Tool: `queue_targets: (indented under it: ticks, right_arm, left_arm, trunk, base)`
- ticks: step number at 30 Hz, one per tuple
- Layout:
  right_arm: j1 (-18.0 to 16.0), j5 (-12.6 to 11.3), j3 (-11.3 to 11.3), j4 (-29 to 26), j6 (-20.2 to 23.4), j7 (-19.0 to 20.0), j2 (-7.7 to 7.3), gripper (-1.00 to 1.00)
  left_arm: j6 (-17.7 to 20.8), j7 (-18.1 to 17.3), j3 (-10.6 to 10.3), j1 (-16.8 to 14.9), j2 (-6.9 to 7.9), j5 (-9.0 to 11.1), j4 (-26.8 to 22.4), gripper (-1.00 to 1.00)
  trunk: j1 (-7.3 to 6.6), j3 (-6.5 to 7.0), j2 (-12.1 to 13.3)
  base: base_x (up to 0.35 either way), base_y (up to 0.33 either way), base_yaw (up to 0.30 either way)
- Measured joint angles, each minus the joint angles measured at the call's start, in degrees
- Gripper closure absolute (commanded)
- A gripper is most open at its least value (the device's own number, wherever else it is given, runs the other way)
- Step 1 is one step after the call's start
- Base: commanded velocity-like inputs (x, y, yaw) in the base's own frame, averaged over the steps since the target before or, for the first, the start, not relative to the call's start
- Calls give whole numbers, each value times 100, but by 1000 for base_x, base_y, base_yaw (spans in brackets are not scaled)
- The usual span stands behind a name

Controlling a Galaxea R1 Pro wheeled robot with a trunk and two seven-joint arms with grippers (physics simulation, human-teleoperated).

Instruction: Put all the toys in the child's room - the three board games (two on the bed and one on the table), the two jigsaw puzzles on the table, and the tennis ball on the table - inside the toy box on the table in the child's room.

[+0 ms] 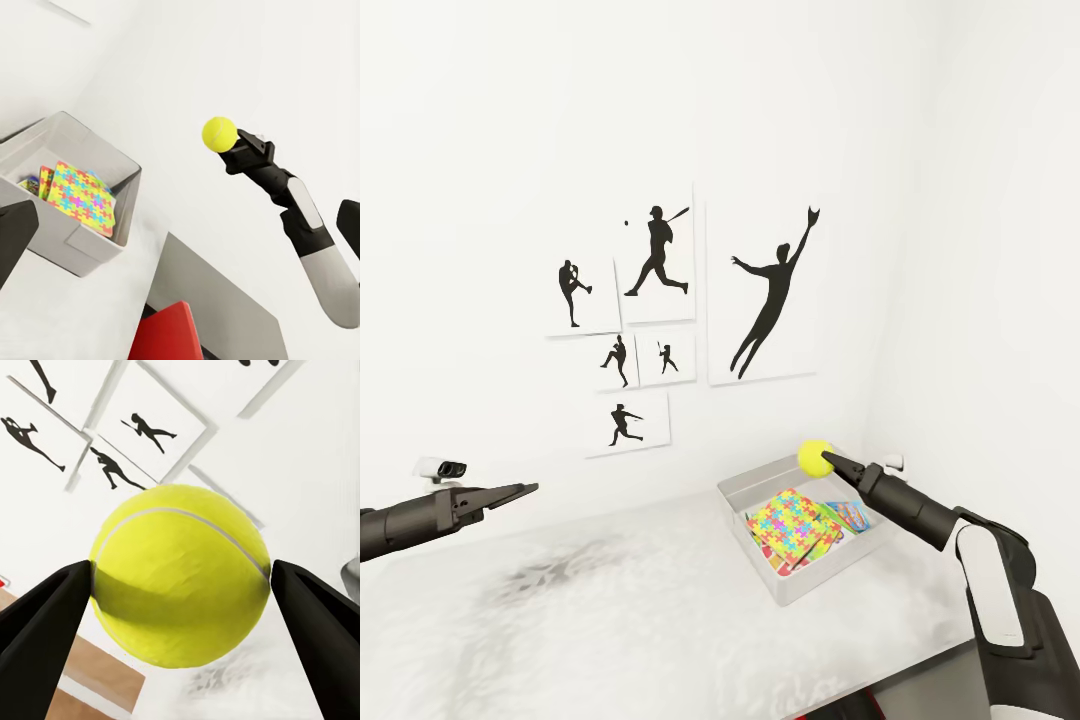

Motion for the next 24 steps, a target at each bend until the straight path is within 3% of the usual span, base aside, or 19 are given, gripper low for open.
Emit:
queue_targets:
  ticks: [3, 9, 19, 24]
  right_arm:
    - [-67, -14, -8, -4, 159, -393, -4, 100]
    - [-859, -58, 27, 214, 447, -1720, 14, 100]
    - [-2246, 16, 71, 1927, 449, -3293, 44, 100]
    - [-2726, 66, 494, 2711, 455, -4092, 54, 100]
  left_arm:
    - [0, 0, -12, 0, -11, 3, -6, -100]
    - [0, 0, -20, 0, -20, -7, -17, -100]
    - [0, 0, -6, 0, -13, -1, -17, -100]
    - [0, 0, 0, -1, -10, -1, -17, -100]
  trunk:
    - [0, 0, 0]
    - [0, 0, 0]
    - [0, 0, 1]
    - [0, 1, 0]
  base:
    - [0, 0, 0]
    - [0, 0, 0]
    - [0, 0, 0]
    - [0, 0, 0]
